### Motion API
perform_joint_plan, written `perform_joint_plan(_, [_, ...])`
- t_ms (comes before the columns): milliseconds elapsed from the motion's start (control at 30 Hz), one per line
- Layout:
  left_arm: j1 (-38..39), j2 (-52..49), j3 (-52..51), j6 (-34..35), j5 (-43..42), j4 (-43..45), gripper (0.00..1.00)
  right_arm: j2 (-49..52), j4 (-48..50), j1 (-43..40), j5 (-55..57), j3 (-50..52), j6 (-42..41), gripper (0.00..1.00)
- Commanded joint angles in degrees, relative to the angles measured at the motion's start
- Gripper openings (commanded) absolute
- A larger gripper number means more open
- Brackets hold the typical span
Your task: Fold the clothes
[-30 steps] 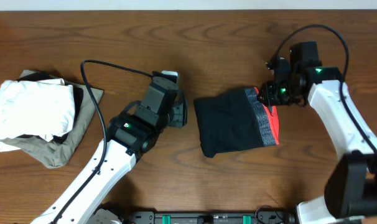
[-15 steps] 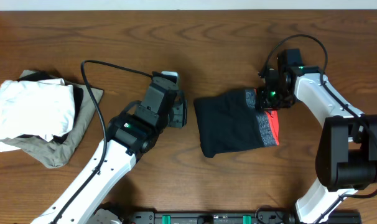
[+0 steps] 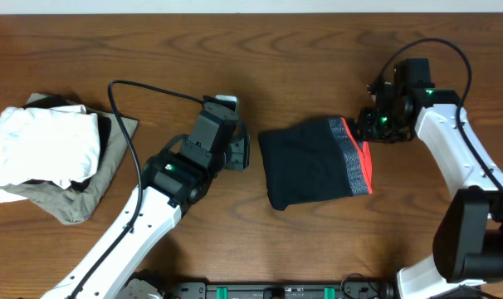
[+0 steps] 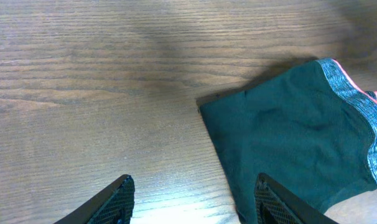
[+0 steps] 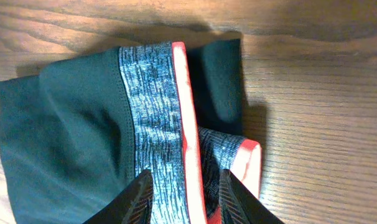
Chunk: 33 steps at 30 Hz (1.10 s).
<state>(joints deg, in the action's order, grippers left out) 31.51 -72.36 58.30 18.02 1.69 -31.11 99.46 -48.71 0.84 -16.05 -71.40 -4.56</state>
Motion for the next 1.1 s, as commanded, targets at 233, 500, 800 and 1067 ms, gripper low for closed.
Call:
perform_joint_plan(233, [-0.2,-0.6,-0.1,0.1,-0.1,-0.2,0.62,8.5,3.3,0.7,-3.9,0.7,-0.5,0.41])
perform_joint_plan(500, [-0.2,-0.6,-0.1,0.1,-0.1,-0.2,0.62,10.9,3.1,0.6,-4.6,0.7,2.1,0.01])
perform_joint_plan(800, [-0.2,-0.6,-0.1,0.1,-0.1,-0.2,0.62,9.5,2.4,-2.8,11.3,0.3,-7.9,0.02])
perform_joint_plan(1067, [-0.2,-0.6,-0.1,-0.3,0.0,0.2,0.62,9.1,1.2,-2.6,13.2,-0.2,-7.1,0.05])
